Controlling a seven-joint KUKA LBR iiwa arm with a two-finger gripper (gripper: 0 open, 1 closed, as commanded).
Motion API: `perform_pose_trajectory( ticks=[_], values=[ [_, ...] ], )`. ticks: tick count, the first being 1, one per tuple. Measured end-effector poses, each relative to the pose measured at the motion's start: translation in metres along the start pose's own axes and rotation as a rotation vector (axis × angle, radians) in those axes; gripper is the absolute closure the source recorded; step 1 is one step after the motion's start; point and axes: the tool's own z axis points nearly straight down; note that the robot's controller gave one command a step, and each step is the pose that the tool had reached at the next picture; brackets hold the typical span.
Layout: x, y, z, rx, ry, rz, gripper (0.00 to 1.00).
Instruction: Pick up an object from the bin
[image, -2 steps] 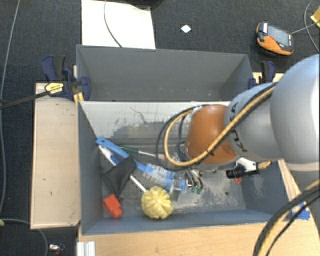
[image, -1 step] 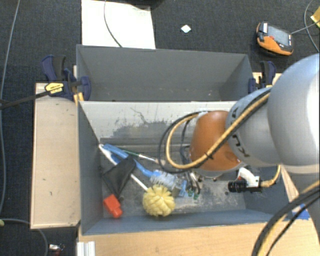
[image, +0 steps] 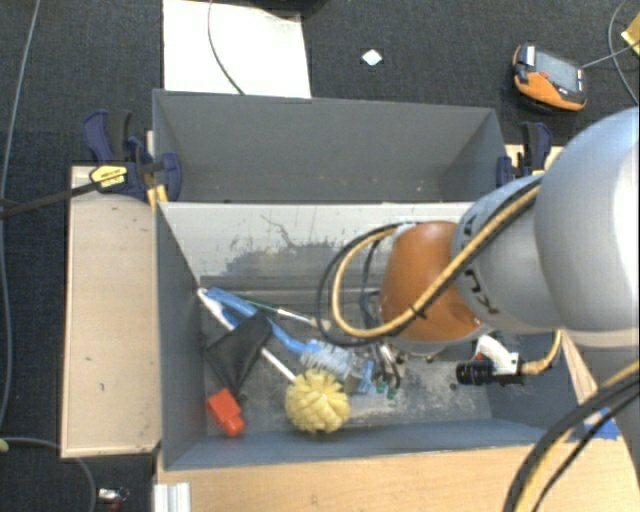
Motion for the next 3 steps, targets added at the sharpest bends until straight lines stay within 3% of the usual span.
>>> perform_pose_trajectory(
  ticks=[3],
  values=[
    [0.0,0.0,-0.057,0.0,0.001,0.0,1.0]
  ],
)
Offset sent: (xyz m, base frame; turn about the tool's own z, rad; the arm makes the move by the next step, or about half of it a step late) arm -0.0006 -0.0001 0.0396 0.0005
